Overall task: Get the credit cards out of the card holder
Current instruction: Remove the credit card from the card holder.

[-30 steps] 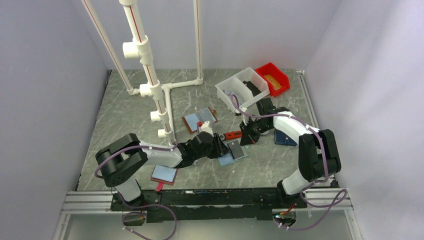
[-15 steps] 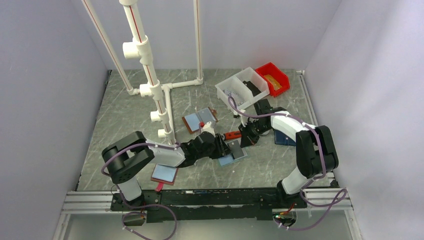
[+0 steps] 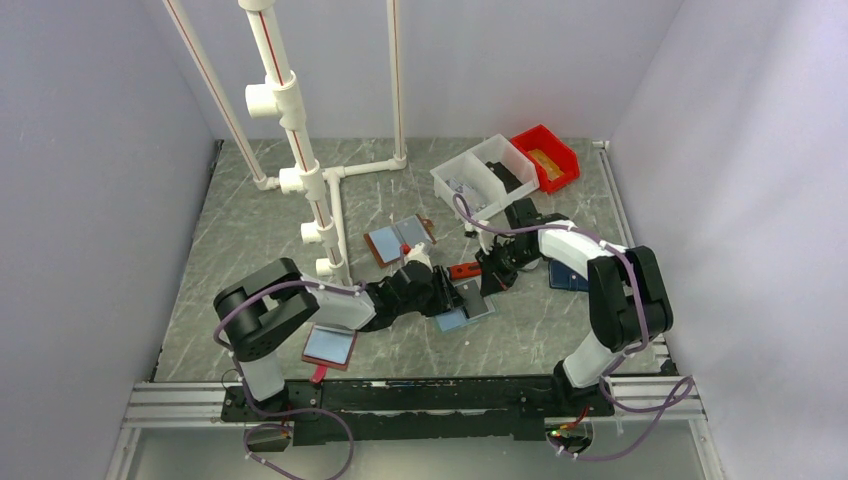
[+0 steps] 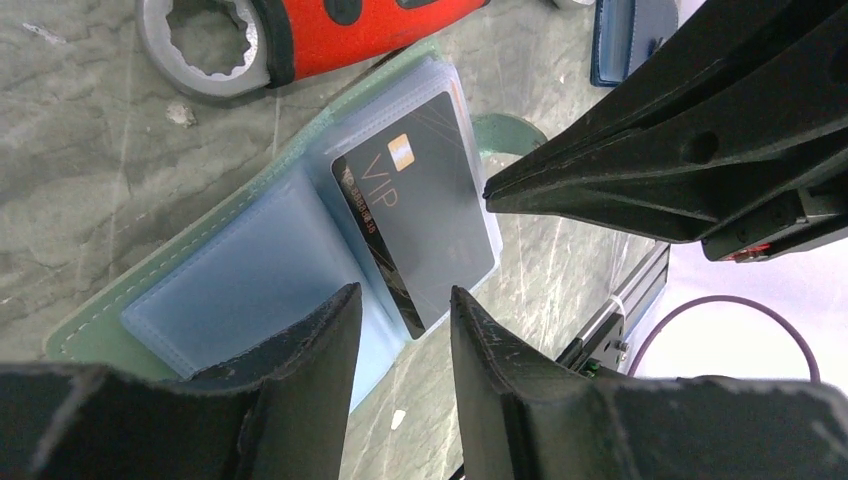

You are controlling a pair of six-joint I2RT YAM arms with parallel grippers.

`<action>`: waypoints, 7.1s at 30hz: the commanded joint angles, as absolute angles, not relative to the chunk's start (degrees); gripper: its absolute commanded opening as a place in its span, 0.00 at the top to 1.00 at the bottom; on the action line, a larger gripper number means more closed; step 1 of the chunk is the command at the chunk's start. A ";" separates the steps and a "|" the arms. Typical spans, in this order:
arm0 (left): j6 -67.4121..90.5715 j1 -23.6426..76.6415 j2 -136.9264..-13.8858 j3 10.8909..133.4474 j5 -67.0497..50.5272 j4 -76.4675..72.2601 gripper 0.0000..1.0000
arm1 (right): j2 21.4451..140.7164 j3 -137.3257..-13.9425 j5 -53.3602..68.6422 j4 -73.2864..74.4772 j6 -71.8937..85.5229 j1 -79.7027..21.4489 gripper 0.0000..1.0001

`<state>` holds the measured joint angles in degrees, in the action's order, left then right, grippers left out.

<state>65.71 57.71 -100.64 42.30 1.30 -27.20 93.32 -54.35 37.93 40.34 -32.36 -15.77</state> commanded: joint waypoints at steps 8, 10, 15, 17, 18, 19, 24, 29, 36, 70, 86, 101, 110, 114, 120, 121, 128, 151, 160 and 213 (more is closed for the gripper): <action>69.13 56.75 -102.14 42.91 0.65 -28.52 0.56 | 94.64 -56.43 36.31 40.68 -31.44 -16.39 0.99; 69.46 56.61 -102.46 42.29 0.53 -30.65 0.57 | 94.86 -56.51 36.09 40.77 -31.33 -16.47 0.99; 70.39 56.12 -103.30 41.92 0.53 -31.37 0.57 | 95.62 -56.59 35.55 40.86 -31.11 -16.67 0.99; 70.81 56.07 -103.51 42.12 0.53 -30.64 0.57 | 95.99 -56.60 35.37 40.85 -31.14 -16.74 0.99; 71.01 56.04 -103.60 42.25 0.53 -30.26 0.57 | 96.18 -56.60 35.26 40.94 -31.13 -16.85 0.99; 71.32 55.99 -103.70 42.39 0.59 -29.74 0.57 | 96.34 -56.69 35.27 41.02 -31.12 -16.94 0.99; 72.30 55.93 -104.05 42.97 1.12 -27.20 0.58 | 97.06 -56.82 35.41 41.28 -31.18 -17.51 0.99; 73.01 55.85 -104.49 42.51 1.07 -28.13 0.60 | 98.23 -57.15 36.02 42.14 -31.69 -18.55 0.99; 73.93 55.65 -104.81 41.61 1.05 -29.56 0.65 | 99.57 -57.64 36.94 43.20 -32.33 -19.63 0.99; 74.04 54.68 -107.49 38.96 -4.09 -41.26 0.76 | 103.77 -58.70 37.22 45.03 -32.74 -22.11 1.00; 74.04 54.58 -107.02 36.80 -4.06 -43.48 1.00 | 105.61 -59.02 34.10 44.34 -31.32 -22.68 0.97; 71.54 54.58 -103.80 29.73 -4.70 -48.98 1.00 | 108.14 -59.47 29.97 44.21 -29.87 -22.58 0.92; 72.03 54.50 -103.01 27.13 -5.21 -50.50 1.00 | 108.11 -59.50 30.06 44.30 -29.96 -22.57 0.88; 71.90 54.50 -103.05 26.86 -5.89 -51.68 1.00 | 108.11 -59.52 30.14 44.35 -29.97 -22.58 0.87; 71.11 54.56 -102.64 26.84 -6.72 -52.27 1.00 | 107.95 -59.59 30.15 44.46 -30.03 -22.51 0.83; 71.05 54.50 -102.39 26.76 -6.68 -52.01 1.00 | 107.89 -59.59 30.31 44.47 -30.09 -22.46 0.82; 70.32 54.52 -99.94 25.40 -5.98 -49.85 1.00 | 107.28 -59.74 30.99 44.82 -30.45 -22.13 0.80; 64.22 54.58 -88.24 22.68 -5.64 -41.53 1.00 | 102.01 -60.39 38.79 47.35 -33.88 -21.06 0.78; 60.65 54.58 -80.92 22.67 -4.76 -33.27 1.00 | 98.61 -60.64 45.09 49.34 -36.43 -20.18 0.77; 46.58 62.35 -74.91 25.32 -0.17 -39.99 1.00 | 91.41 -62.49 64.47 61.40 -51.09 -13.31 0.63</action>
<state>48.27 61.60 -76.53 24.38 -1.15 -35.83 92.77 -60.86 60.66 59.59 -47.81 -13.74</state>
